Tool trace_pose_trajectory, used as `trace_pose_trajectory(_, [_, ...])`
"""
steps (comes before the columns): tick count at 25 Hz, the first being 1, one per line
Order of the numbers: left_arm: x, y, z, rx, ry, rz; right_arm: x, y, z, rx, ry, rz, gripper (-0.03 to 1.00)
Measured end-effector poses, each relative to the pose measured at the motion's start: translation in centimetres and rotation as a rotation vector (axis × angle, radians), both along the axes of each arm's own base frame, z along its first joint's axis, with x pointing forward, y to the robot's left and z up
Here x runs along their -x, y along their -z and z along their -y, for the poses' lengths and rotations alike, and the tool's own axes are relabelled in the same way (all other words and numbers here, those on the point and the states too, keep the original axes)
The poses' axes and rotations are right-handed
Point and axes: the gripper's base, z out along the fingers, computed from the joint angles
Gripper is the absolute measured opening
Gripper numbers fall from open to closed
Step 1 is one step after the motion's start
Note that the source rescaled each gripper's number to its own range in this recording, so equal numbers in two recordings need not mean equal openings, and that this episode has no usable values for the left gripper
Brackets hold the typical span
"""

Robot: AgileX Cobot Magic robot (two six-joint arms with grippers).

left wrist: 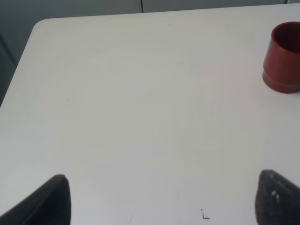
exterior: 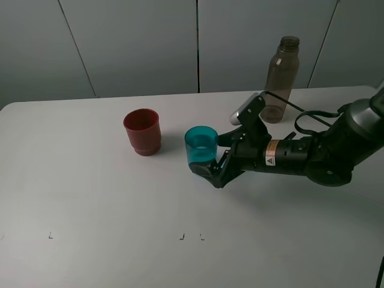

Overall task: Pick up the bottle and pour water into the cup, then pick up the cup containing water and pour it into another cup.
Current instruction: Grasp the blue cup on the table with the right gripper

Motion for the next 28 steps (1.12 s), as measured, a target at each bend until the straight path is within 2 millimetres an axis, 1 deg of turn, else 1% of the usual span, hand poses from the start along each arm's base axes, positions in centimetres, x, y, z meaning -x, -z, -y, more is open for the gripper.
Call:
trace_pose_trajectory(6, [0.0, 0.0, 0.0, 0.0, 0.0, 0.0, -0.8, -0.1, -0.5, -0.013, 0.001, 0.015, 0.98])
trace_pose_trajectory(12, [0.0, 0.0, 0.0, 0.0, 0.0, 0.0, -0.7, 0.8, -0.8, -0.004, -0.004, -0.016, 0.98])
trace_pose_trajectory(19, [0.0, 0.0, 0.0, 0.006, -0.003, 0.0, -1.1, 0.6, -1.0, -0.012, 0.008, -0.007, 0.98])
trace_pose_trajectory(28, [0.0, 0.0, 0.0, 0.0, 0.0, 0.0, -2.2, 0.1, -1.4, -0.011, 0.02, 0.008, 0.98])
